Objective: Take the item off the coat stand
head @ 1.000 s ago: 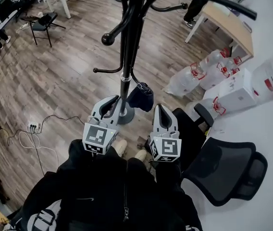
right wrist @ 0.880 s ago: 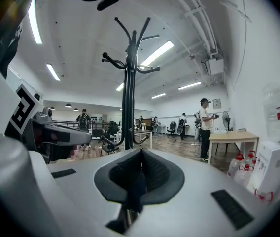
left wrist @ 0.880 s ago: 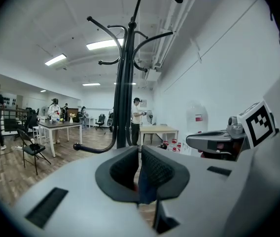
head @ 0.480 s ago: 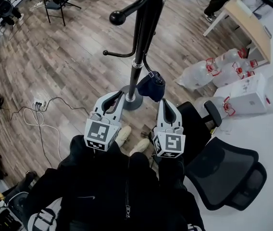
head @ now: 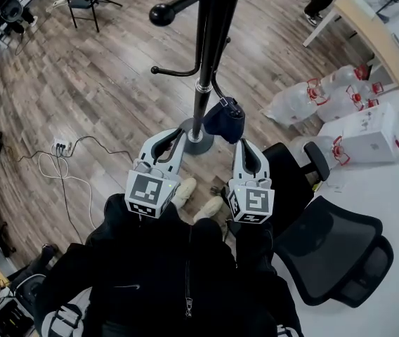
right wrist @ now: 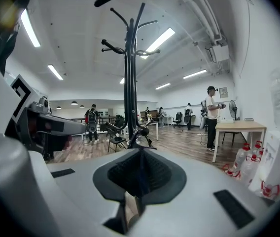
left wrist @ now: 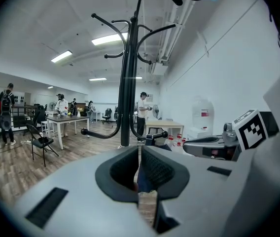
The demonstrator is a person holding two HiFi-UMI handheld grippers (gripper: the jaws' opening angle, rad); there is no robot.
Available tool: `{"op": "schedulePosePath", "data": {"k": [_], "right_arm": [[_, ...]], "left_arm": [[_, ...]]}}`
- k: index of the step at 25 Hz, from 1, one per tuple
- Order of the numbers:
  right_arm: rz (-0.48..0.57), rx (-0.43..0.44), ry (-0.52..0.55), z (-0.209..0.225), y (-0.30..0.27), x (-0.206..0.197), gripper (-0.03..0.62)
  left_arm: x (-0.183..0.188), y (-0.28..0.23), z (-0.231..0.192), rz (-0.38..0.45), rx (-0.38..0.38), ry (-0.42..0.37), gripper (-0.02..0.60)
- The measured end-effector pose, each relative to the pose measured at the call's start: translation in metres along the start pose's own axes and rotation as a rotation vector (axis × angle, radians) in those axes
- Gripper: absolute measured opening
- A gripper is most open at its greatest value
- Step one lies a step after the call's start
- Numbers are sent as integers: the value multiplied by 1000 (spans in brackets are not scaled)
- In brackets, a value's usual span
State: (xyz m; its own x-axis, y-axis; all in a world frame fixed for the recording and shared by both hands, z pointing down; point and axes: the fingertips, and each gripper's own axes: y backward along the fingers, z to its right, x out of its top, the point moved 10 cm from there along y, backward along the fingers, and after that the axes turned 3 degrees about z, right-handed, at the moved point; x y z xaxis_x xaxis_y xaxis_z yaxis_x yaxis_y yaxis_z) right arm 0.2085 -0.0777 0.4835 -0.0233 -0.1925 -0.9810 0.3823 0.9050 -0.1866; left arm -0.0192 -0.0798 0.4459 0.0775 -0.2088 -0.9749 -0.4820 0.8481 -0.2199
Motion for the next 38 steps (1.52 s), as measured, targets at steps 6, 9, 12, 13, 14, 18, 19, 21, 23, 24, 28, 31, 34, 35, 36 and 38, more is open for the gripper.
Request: {"op": "schedulePosePath", "data": {"k": [6,9,12,13,14,18,19,21,23,24,28,31,34,35,36,38], "right_arm": [[-56,34,-5,9,-21,-12,215],[-99,48,-8,13,-36,-22,278],[-137,58,-15,17,-50,-31,323],[-147,65,-22,18,-53,-34,331],[-155,74,-31,19,-56,-35,337],[-174,99,-41,19,-63,-37,314],[-176,100,-36,18,-63,-36,259],[-175,95,-31,17,-63,-35,173],[-171,81,-29,18,-62,-34,85],[-168,76,-29,18,-62,-34,64],[-167,76,-24,19,-62,-32,40],[-165,80,-20,19,-60,-30,37],[-158,86,-18,18,-54,-26,35],[-155,88,-16,17,-53,-25,35],[-152,88,-13,16,-51,-24,35],[-144,85,-1,15,-48,-20,34]], "left_arm": [[-2,-3,-6,-8,13,5,37],[-2,-5,-7,-12,16,2,37],[-1,-7,-10,-15,17,-2,37],[-1,-8,-11,-15,18,-3,37],[-1,-8,-12,-15,19,-4,37],[0,-9,-13,-17,23,-2,37],[0,-9,-14,-17,23,-2,37],[0,-10,-15,-17,25,-3,37],[-1,-12,-16,-18,25,-2,37],[-1,-12,-16,-19,24,-1,37],[-1,-14,-16,-18,19,-2,37],[1,-14,-14,-13,14,-3,37],[1,-12,-12,-9,11,-4,37],[2,-12,-12,-8,10,-5,37],[2,-11,-12,-6,10,-6,37],[4,-10,-12,-1,7,-8,37]]}}
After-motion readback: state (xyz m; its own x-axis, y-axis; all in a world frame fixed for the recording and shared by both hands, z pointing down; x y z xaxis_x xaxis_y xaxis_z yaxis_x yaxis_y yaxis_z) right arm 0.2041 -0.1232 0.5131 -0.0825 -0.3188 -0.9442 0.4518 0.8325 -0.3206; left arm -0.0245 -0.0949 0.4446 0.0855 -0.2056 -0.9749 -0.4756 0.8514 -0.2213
